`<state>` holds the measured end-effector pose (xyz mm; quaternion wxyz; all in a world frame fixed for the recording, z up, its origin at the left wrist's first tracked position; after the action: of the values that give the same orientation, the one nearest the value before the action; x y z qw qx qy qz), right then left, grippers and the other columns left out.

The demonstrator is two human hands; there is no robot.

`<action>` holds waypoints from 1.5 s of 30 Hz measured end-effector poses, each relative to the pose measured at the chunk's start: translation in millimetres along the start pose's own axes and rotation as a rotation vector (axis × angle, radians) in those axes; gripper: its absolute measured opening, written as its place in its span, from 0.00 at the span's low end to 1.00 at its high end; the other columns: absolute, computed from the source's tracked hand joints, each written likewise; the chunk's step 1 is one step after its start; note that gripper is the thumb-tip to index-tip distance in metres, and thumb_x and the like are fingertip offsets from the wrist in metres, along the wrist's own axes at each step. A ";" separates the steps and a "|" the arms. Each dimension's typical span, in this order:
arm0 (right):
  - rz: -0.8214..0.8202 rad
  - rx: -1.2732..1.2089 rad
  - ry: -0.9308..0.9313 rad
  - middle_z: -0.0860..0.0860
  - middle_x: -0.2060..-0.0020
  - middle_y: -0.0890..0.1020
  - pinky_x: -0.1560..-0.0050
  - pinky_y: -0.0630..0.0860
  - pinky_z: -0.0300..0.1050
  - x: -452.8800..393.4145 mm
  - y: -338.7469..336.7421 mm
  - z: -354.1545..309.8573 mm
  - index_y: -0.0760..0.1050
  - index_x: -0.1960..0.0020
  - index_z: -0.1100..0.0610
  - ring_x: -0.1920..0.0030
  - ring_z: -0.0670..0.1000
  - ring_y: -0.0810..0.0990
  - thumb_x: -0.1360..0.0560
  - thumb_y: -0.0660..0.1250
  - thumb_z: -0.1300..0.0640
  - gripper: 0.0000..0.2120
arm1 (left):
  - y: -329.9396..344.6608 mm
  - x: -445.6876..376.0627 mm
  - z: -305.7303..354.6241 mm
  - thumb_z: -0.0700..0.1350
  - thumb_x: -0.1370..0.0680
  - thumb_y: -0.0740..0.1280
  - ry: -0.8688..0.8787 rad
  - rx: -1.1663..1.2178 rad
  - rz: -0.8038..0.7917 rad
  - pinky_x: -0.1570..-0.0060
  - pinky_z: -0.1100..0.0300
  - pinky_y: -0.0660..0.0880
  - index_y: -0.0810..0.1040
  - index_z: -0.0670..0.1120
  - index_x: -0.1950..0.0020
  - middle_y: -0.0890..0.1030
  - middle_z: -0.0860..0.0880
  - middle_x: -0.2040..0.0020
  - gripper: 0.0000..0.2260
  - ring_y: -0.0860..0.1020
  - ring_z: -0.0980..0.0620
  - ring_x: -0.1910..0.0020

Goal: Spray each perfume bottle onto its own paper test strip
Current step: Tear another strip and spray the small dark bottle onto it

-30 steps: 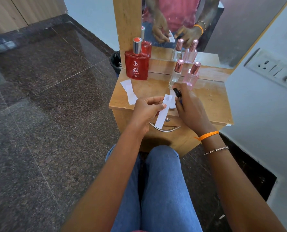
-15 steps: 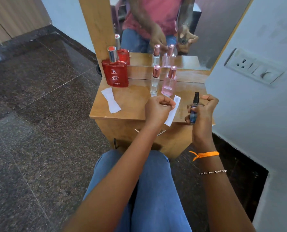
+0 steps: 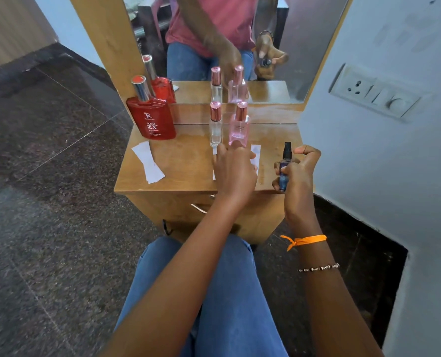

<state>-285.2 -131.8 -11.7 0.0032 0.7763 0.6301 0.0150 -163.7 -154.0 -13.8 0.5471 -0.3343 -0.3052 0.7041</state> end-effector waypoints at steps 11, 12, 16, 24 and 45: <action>-0.034 0.066 -0.119 0.48 0.61 0.68 0.67 0.70 0.33 0.6 2.5 -2.7 0.58 0.53 0.48 0.68 0.38 0.70 0.25 0.53 0.73 0.19 | 3.6 -3.4 -2.6 0.51 0.28 0.71 0.018 -0.042 0.101 0.51 0.61 0.53 0.82 0.53 0.46 0.76 0.51 0.45 0.11 0.69 0.48 0.44; -0.041 0.075 -0.133 0.49 0.60 0.68 0.67 0.69 0.32 0.6 2.7 -2.9 0.58 0.53 0.48 0.68 0.37 0.70 0.25 0.53 0.73 0.19 | 4.6 -4.2 -2.5 0.51 0.28 0.71 0.020 -0.036 0.099 0.51 0.61 0.53 0.81 0.53 0.46 0.76 0.51 0.44 0.11 0.69 0.49 0.44; -0.088 0.082 -0.169 0.50 0.60 0.66 0.65 0.70 0.29 0.7 5.4 -2.6 0.56 0.49 0.51 0.66 0.38 0.68 0.24 0.54 0.73 0.18 | 5.2 -4.5 -3.5 0.51 0.27 0.71 0.028 -0.021 0.102 0.50 0.60 0.54 0.81 0.54 0.45 0.76 0.51 0.44 0.12 0.70 0.48 0.45; -0.135 0.014 -0.221 0.50 0.61 0.67 0.57 0.71 0.30 -2.1 11.0 -6.1 0.55 0.43 0.55 0.64 0.37 0.71 0.23 0.58 0.72 0.18 | -23.3 8.4 1.4 0.37 0.25 0.67 0.145 0.501 0.071 0.58 0.63 0.73 0.82 0.47 0.48 0.81 0.51 0.52 0.10 0.76 0.58 0.59; -0.240 -0.176 -0.087 0.50 0.56 0.76 0.51 0.73 0.37 0.8 33.6 -45.4 0.62 0.52 0.52 0.59 0.44 0.76 0.28 0.49 0.79 0.22 | -58.2 39.0 -23.9 0.35 0.30 0.72 -0.040 0.671 0.016 0.55 0.70 0.77 0.77 0.50 0.41 0.82 0.51 0.51 0.21 0.80 0.61 0.55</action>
<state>-253.5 -138.6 34.5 0.1003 0.6921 0.7139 0.0358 -118.4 -101.9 13.1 0.6148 -0.1240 -0.0643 0.7762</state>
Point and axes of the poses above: each hand's wrist, its own x-axis away from the middle knuckle, its own y-axis out of the palm, z = x × y, the point moved 5 cm from there along -x, towards the middle knuckle
